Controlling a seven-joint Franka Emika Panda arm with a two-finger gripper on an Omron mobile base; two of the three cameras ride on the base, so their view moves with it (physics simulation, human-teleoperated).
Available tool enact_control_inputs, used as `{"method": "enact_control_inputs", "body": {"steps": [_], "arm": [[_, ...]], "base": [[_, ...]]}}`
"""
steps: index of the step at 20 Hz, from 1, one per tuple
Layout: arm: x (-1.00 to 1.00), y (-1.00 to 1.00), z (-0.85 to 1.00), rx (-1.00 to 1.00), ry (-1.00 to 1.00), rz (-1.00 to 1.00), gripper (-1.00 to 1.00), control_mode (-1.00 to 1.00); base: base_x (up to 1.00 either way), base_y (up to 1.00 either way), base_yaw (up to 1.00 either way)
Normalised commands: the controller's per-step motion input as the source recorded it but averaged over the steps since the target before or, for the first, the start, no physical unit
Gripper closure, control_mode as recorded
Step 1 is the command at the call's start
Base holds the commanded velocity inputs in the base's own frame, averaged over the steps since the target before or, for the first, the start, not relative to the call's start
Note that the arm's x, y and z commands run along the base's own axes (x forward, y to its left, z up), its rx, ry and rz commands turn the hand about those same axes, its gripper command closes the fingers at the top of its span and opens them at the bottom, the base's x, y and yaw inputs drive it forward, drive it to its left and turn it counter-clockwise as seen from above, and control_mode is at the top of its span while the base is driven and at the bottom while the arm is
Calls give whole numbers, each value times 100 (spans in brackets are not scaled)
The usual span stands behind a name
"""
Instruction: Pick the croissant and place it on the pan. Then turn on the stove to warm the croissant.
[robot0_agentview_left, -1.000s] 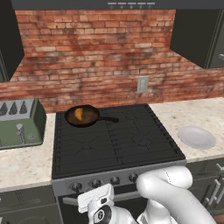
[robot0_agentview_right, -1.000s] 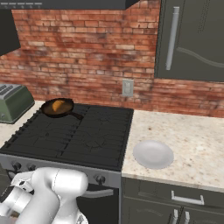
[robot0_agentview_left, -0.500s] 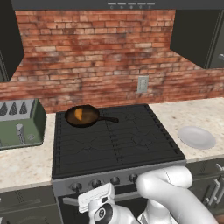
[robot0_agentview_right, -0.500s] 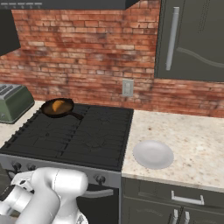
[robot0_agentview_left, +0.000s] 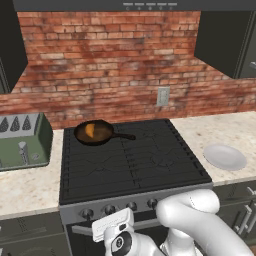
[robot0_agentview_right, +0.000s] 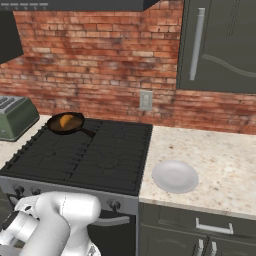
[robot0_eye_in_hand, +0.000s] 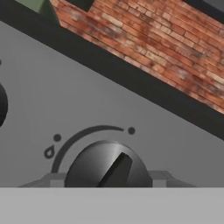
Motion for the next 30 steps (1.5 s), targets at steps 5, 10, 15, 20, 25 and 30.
{"method": "enact_control_inputs", "body": {"steps": [5,10,15,20,25,30], "arm": [[0,0,0,0,0,0,100,-100],[0,0,0,0,0,0,100,-100],[0,0,0,0,0,0,100,-100],[0,1,2,-4,0,0,100,-100],[0,4,10,-9,1,2,100,-100],[0,16,11,-9,5,4,100,-100]], "base": [[0,0,0],[0,0,0],[0,0,0],[0,0,0],[0,0,0],[0,0,0]]}}
